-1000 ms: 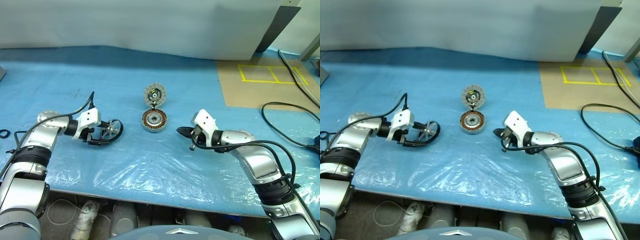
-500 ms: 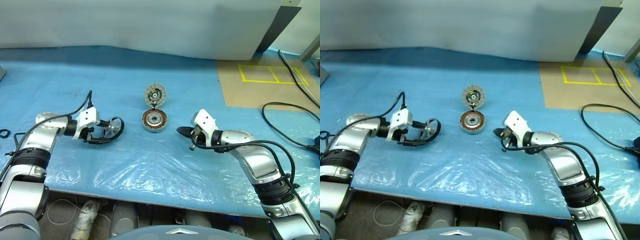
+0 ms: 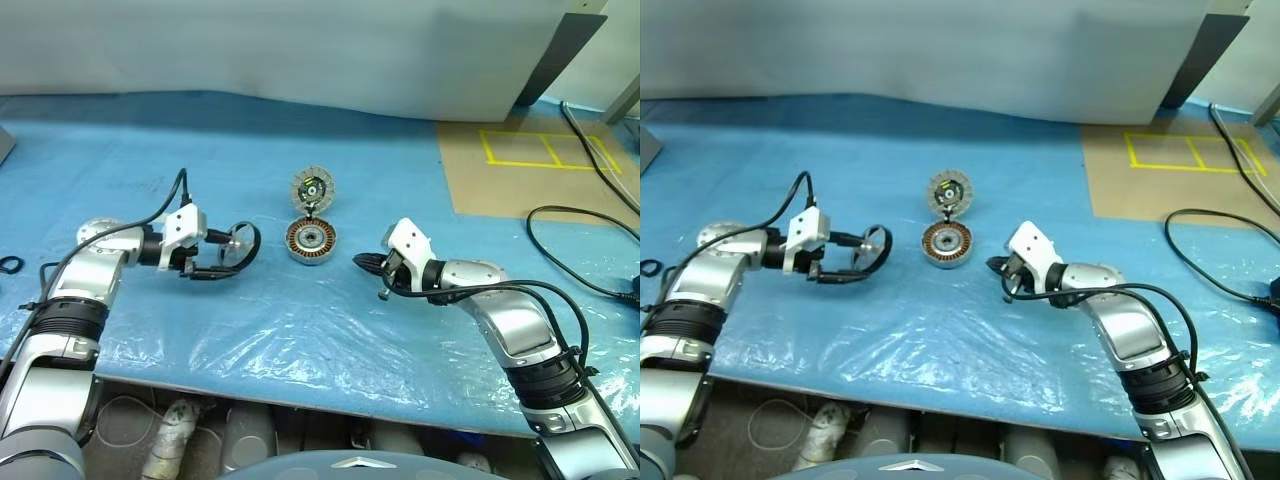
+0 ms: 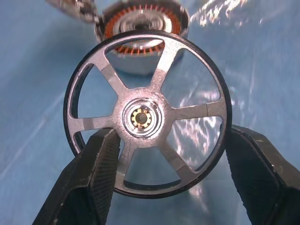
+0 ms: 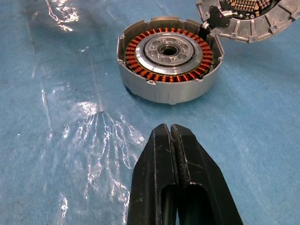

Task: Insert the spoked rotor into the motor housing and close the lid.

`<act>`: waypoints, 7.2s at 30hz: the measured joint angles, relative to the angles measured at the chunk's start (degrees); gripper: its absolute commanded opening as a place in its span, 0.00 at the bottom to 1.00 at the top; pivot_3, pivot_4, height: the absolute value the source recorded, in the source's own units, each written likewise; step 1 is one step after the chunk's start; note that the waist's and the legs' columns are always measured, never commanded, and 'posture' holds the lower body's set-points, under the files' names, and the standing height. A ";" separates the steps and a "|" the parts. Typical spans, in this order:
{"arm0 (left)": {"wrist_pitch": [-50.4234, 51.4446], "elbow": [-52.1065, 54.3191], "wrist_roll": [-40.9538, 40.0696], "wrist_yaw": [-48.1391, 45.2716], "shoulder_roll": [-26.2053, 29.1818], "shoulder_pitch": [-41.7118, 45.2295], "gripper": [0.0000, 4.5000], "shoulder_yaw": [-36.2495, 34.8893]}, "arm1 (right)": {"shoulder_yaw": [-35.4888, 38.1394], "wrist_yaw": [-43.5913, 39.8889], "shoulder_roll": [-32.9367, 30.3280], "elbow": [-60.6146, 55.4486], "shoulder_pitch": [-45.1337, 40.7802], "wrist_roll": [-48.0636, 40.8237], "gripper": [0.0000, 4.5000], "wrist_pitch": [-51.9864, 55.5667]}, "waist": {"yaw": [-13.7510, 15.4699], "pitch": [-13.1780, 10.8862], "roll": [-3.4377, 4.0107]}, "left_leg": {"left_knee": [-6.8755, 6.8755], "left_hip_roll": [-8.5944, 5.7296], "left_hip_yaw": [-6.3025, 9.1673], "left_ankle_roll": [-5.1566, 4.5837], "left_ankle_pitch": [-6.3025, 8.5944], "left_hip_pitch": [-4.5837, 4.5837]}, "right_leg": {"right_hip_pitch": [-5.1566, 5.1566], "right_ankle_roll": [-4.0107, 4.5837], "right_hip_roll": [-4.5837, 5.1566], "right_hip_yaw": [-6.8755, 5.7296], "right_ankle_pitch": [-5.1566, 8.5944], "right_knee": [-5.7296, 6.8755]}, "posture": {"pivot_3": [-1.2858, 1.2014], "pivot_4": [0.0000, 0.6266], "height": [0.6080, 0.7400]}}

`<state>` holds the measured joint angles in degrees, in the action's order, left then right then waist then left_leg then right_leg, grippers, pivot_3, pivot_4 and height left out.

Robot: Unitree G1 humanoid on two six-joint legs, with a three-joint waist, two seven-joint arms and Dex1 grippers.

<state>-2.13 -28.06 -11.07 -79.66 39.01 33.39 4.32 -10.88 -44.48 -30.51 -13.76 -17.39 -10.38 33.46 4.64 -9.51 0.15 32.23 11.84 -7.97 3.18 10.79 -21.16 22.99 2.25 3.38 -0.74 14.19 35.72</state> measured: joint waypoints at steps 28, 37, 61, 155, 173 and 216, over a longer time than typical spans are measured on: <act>-1.93 -10.54 4.11 8.94 -16.73 9.35 0.73 3.97 | 1.12 4.86 1.24 -0.73 1.39 -0.06 0.00 1.37 | -0.14 -0.01 -0.01 | 0.00 -0.03 0.01 -0.01 0.00 -0.04 | 0.00 -0.08 -0.01 0.01 -0.05 -0.02 | 0.52 0.24 1.00; -5.02 -12.04 6.87 9.49 -17.00 10.79 0.73 5.19 | 1.12 5.70 1.24 -0.76 1.95 -0.05 0.00 1.60 | -0.07 -0.01 -0.01 | 0.00 -0.03 0.02 0.00 0.00 -0.02 | -0.01 -0.09 -0.01 0.01 -0.05 -0.02 | 0.52 0.24 1.00; -1.57 -6.62 1.52 4.23 -14.11 9.81 0.99 2.95 | 1.09 5.84 2.48 -0.71 1.27 -0.48 0.00 1.62 | -0.31 -0.01 -0.02 | -0.04 -0.01 0.02 0.00 0.00 -0.01 | 0.03 -0.09 -0.02 0.01 -0.05 -0.01 | 0.52 0.24 1.00; 13.39 21.80 -5.46 17.91 -3.17 -17.88 1.00 -3.71 | -13.91 -35.68 4.11 40.82 -34.49 21.56 0.25 -42.98 | -1.60 -0.03 -0.05 | 1.06 0.82 -0.24 -0.34 -0.14 -1.27 | 1.28 0.45 -0.29 -0.33 0.01 1.12 | 0.52 0.24 1.00; 13.07 20.05 -5.29 17.48 -3.29 -16.61 1.00 -3.06 | -14.78 -33.51 1.22 32.19 -32.80 22.46 0.99 -44.26 | -2.12 -0.01 -0.09 | 1.03 0.82 -0.42 -0.34 -0.13 -0.89 | 1.08 0.61 -0.32 -0.13 0.11 1.13 | 0.52 0.24 1.00; 11.94 19.55 -3.87 17.53 -3.37 -16.68 1.00 -2.40 | -14.85 -29.18 0.74 27.88 -26.91 19.51 0.29 -36.78 | -2.08 0.00 -0.11 | 1.01 0.77 -0.48 -0.32 -0.12 -0.77 | 1.01 0.61 -0.31 0.00 0.10 1.12 | 0.52 0.24 1.00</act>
<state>9.81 -8.51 -14.95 -62.13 35.64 16.71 1.92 -25.72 -73.66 -29.76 14.12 -44.30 9.13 -3.32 2.57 -9.51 0.04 33.24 12.61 -8.45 2.86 10.67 -21.93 24.00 2.86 3.07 -0.75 14.29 36.84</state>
